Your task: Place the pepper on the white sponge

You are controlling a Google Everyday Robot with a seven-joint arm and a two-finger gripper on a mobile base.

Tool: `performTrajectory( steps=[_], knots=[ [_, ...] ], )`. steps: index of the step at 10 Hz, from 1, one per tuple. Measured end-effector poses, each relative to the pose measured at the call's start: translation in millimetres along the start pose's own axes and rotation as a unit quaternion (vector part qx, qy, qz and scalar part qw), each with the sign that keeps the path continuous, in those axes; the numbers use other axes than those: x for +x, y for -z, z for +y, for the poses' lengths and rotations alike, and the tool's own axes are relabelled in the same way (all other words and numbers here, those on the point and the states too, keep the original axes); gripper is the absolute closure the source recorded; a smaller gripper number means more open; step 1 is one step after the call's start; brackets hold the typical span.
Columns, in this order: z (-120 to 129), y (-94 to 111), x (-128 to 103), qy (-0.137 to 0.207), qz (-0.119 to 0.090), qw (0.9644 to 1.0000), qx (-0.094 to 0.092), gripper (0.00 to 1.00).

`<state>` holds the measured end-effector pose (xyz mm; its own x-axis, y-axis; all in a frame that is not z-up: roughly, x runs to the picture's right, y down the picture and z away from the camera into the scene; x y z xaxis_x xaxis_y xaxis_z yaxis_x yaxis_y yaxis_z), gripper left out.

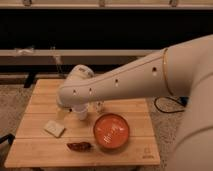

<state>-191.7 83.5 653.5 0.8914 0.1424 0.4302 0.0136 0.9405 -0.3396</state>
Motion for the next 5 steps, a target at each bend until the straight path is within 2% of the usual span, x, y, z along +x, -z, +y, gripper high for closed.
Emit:
performTrajectory(
  steps=[3,5],
  knots=[
    [42.8,-21.6,29.2,-0.002,0.038,0.9987,-0.034,0.2],
    [73.5,-44.3,44.6,0.01,0.077,0.9951,-0.062,0.2]
  ],
)
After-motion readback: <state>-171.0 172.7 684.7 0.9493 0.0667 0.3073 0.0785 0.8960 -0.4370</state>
